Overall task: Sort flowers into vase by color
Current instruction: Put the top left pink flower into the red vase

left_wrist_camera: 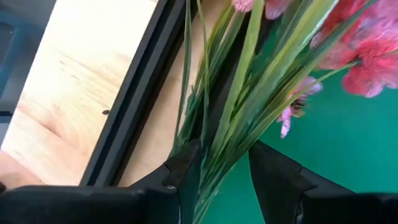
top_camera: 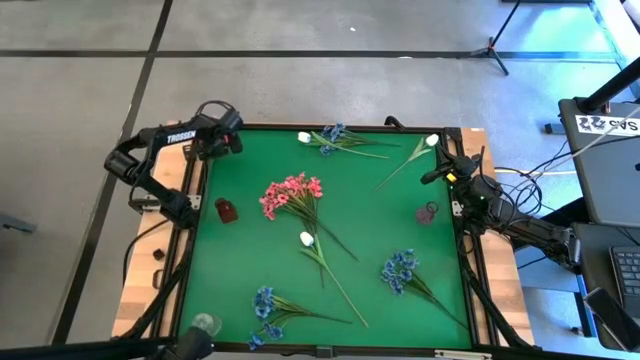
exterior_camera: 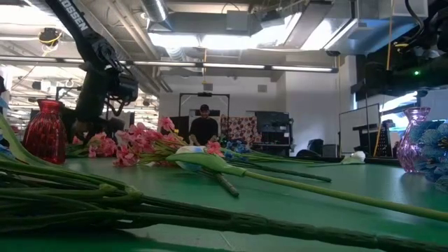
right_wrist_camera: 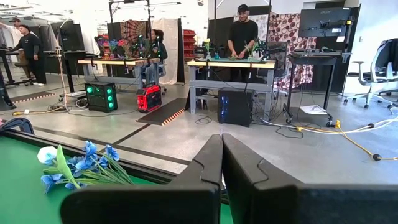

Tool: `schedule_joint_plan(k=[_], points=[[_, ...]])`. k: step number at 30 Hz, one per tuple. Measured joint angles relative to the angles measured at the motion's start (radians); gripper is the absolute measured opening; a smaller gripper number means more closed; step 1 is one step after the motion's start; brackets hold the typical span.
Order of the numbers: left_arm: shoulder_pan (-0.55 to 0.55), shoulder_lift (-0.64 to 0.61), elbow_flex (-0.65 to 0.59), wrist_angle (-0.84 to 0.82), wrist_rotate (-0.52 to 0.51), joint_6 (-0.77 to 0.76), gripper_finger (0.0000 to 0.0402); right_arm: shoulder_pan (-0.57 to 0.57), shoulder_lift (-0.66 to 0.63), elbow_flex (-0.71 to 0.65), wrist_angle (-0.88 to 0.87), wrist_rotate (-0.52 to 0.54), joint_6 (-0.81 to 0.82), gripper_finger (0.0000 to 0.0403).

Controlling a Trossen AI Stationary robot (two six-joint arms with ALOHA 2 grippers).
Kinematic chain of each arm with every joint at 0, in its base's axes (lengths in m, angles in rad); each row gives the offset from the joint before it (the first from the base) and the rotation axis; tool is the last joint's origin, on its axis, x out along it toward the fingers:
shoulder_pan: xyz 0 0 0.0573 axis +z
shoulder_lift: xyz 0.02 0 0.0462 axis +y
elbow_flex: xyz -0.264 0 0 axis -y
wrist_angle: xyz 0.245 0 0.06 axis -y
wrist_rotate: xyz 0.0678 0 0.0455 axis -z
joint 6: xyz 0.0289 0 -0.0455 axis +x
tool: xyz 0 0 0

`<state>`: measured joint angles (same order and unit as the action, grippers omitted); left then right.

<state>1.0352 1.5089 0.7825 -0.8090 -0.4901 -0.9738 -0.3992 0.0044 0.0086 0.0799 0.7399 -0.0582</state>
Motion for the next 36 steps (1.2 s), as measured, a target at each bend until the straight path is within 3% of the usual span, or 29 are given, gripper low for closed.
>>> schedule_joint_plan(k=[13, 22, 33, 36], points=[[-0.060, 0.000, -0.009, -0.032, 0.010, -0.147, 0.0131, 0.000, 0.000, 0.000, 0.000, 0.000, 0.000, 0.0012], [-0.084, 0.000, -0.009, -0.043, -0.012, -0.090, 0.0126, 0.000, 0.000, 0.000, 0.000, 0.000, 0.000, 0.0012], [-0.040, 0.000, -0.009, -0.073, -0.023, -0.037, 0.0015, 0.000, 0.000, 0.000, 0.000, 0.000, 0.000, 0.0012], [-0.044, -0.001, -0.001, -0.100, -0.016, -0.021, 0.0005, 0.000, 0.000, 0.000, 0.000, 0.000, 0.000, 0.0012]])
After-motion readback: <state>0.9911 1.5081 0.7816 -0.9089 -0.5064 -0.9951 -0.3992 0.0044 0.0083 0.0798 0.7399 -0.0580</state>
